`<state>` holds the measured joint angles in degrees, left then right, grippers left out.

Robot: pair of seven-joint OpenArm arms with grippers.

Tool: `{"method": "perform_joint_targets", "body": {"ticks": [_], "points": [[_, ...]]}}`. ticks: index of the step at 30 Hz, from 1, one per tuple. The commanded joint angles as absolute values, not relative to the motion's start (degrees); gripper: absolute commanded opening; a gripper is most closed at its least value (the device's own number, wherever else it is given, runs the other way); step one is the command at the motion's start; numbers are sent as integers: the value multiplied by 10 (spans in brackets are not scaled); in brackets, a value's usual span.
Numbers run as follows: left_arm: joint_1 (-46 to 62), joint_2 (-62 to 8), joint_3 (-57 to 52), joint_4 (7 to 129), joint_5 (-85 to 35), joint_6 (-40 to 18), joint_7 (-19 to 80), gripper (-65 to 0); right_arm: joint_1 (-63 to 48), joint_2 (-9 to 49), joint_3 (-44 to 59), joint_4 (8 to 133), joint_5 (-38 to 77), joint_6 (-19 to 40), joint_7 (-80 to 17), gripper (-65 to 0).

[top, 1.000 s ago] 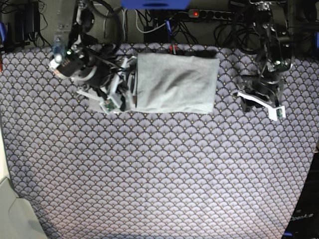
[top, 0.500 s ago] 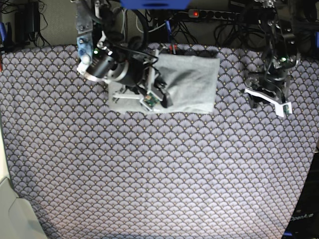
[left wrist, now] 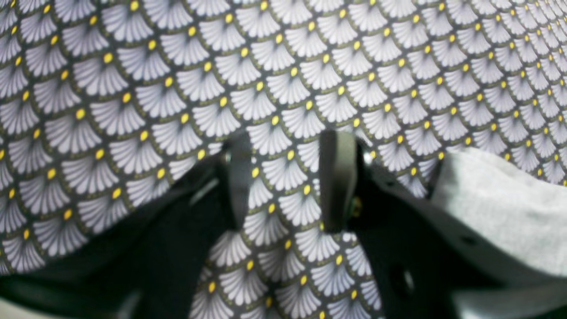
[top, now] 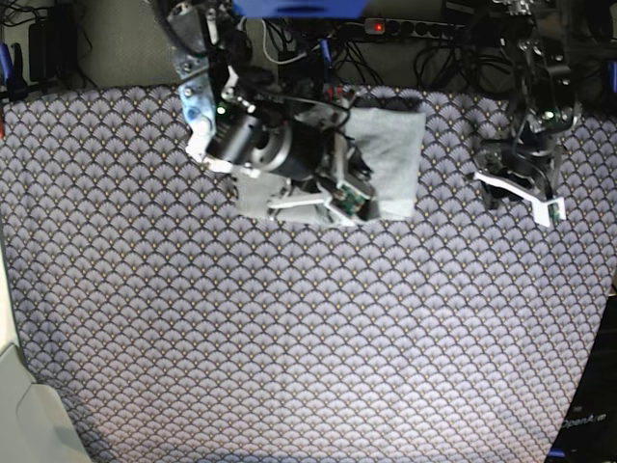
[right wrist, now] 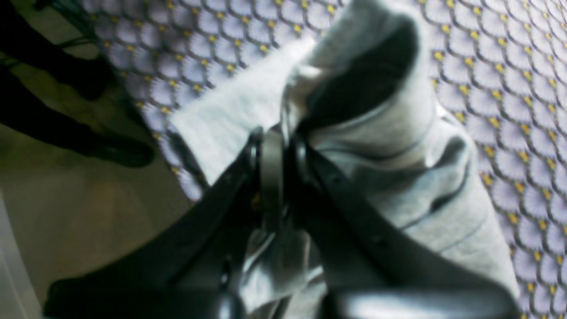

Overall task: Fold the T-shirt properly
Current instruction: 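Lift the strip end with the right gripper and fold it onto the middle, then press the folded stack flat with the right gripper and release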

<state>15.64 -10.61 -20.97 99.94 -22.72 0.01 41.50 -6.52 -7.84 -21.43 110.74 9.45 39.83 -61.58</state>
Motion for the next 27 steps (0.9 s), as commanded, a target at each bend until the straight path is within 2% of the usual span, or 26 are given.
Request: {"method": "perform_joint_targets", "body": {"ticks": [1,7,12,18,21,27], "points": [[161,-112,-219,1011,-230,0,403,-403,-59,-87,-218,1105,105,400,-602,-650],[164,-113,-260,1010,-230,-1,410,-403,-20,-90,-243,1023,109,400,-601,-650],[157,-112,-305,1015,-230,-2,480,-403,1,-90,-243,995,109,400,-599,-650],[161,-112,-313,1016,-230,-3,485,-403,16,-90,-243,948,109,400,-573,-650],[162,-112,-313,1016,-230,-3,486,-403,29,-90,-260,933,109,400,-574,-592],[163,-109,-313,1016,-230,-3,487,-403,34,-90,-273,932,109,400,-568,-432]]}}
